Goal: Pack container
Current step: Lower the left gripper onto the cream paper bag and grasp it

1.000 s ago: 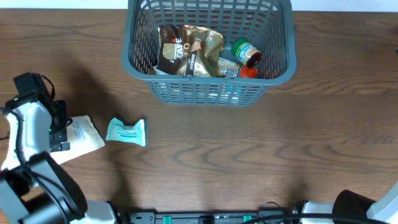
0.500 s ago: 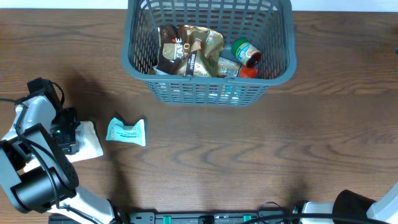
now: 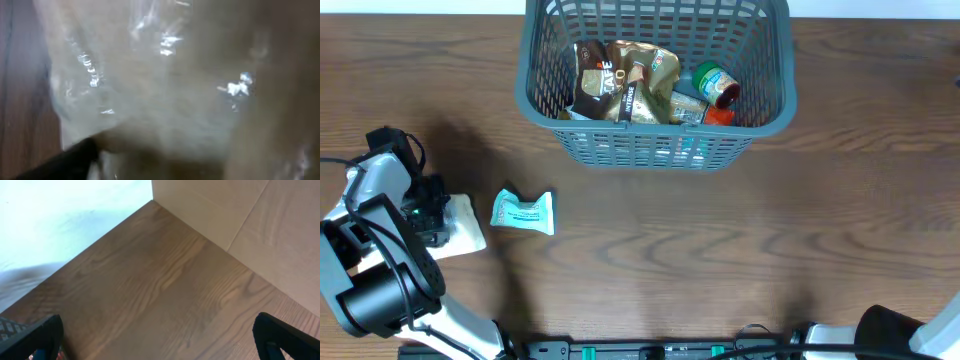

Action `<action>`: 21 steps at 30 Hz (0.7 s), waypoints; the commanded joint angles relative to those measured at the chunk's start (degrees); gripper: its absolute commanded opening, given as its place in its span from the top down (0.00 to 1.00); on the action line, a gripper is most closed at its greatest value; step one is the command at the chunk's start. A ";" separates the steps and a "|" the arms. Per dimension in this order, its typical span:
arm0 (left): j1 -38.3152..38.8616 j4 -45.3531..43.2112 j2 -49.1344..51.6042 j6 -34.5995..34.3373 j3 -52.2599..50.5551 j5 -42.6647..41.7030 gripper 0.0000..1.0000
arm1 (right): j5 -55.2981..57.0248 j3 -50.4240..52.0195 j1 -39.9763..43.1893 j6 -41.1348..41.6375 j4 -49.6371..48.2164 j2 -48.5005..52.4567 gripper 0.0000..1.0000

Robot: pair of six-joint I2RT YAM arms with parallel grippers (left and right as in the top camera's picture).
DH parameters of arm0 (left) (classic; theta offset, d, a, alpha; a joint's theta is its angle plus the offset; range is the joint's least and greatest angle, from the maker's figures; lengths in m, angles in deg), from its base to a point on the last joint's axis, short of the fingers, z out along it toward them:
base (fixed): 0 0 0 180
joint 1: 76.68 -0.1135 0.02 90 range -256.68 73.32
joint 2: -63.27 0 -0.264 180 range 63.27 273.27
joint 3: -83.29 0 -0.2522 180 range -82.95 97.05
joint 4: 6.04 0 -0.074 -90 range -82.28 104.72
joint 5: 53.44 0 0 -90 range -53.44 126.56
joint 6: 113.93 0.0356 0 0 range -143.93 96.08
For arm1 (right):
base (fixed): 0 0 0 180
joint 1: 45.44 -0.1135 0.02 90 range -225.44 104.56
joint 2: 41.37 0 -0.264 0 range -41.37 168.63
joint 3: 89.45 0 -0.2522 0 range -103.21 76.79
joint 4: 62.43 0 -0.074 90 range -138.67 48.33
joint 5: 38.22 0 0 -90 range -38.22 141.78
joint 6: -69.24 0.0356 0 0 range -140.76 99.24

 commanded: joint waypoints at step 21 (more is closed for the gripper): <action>-0.35 -0.07 -3.54 16.13 3.10 -0.02 0.94 | 0.00 -0.02 0.46 0.79 0.09 0.28 0.01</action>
